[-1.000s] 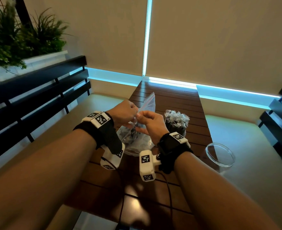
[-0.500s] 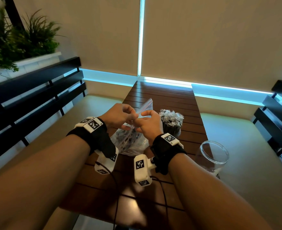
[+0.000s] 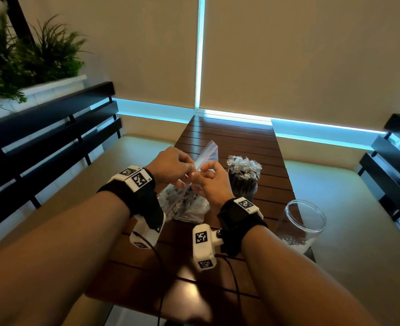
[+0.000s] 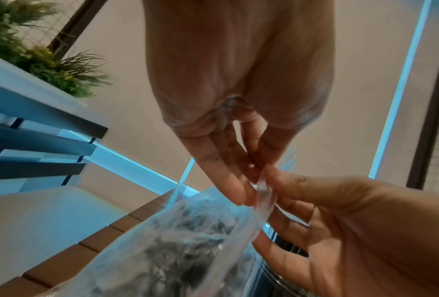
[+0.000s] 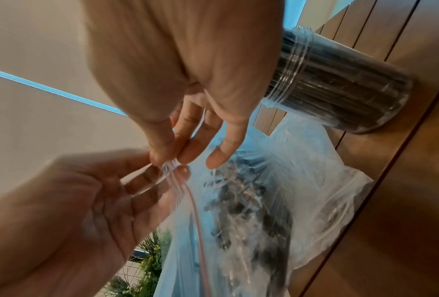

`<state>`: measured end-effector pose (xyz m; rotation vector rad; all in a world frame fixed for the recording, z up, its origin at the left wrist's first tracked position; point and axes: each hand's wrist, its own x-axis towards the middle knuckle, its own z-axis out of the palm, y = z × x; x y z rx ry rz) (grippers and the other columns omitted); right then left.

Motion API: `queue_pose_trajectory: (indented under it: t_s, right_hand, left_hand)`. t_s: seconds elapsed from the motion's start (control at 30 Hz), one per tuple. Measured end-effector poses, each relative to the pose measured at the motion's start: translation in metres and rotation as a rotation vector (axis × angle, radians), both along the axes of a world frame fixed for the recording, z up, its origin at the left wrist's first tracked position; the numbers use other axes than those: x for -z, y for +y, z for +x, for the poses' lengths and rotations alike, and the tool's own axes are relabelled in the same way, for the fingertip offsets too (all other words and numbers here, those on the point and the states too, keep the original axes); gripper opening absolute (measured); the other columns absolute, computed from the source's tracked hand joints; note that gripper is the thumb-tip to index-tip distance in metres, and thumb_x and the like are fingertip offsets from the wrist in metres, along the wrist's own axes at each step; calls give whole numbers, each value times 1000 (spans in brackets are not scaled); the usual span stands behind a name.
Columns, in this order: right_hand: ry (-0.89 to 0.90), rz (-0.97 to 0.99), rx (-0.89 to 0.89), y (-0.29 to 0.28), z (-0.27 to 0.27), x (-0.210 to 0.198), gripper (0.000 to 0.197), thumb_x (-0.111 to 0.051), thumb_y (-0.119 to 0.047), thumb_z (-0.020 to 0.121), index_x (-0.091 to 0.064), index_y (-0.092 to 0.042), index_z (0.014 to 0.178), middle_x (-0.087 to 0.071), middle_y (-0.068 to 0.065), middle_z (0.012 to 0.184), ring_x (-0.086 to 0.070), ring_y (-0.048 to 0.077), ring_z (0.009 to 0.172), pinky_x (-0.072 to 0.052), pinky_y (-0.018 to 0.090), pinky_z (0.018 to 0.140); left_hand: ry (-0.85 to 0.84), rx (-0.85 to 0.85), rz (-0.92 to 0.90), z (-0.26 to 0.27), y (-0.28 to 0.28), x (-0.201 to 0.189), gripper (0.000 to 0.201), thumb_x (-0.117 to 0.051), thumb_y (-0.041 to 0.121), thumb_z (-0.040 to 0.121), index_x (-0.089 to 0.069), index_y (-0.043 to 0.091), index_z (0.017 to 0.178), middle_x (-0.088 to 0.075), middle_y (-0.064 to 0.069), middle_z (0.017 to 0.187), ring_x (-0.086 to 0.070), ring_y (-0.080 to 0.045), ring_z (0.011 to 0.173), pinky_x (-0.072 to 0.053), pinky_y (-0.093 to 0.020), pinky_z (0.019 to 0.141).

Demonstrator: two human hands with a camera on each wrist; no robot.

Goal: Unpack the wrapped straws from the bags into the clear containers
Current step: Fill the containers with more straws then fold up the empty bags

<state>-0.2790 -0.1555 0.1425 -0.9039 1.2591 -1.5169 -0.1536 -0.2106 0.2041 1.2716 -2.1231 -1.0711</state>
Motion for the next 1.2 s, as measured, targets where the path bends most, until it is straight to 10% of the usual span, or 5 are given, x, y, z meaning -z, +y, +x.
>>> queue_pose_trajectory:
  t_s: [0.4, 0.63, 0.93, 1.2]
  right_hand:
    - [-23, -26, 184, 3, 14, -7, 14, -65, 0, 86, -61, -13, 89, -64, 11, 81, -69, 27, 77, -62, 45, 74]
    - [485, -3, 184, 4, 17, -1, 17, -78, -19, 78, -65, -22, 89, -73, -1, 78, -72, 12, 73, -61, 32, 68]
    - [73, 151, 156, 1, 23, 2, 12, -71, -10, 84, -72, -16, 74, -71, 7, 72, -68, 20, 68, -58, 34, 66]
    - [365, 197, 340, 2, 18, 3, 8, -74, -25, 68, -73, -17, 67, -73, -1, 66, -73, 18, 66, -63, 39, 69]
  left_hand:
    - [-103, 32, -98, 1, -4, -6, 12, -66, 12, 90, -74, 3, 90, -75, -10, 81, -75, -18, 70, -63, -32, 68]
    - [126, -63, 112, 12, -4, -2, 8, -68, 1, 86, -71, -1, 92, -73, -20, 94, -73, -29, 85, -62, -36, 70]
    - [103, -11, 287, 14, 6, -4, 12, -65, 9, 93, -67, 1, 101, -72, -18, 97, -70, -21, 77, -59, -26, 56]
    - [-161, -61, -146, 5, 4, 5, 7, -69, 2, 82, -75, 4, 79, -73, -11, 69, -73, -18, 58, -61, -30, 58]
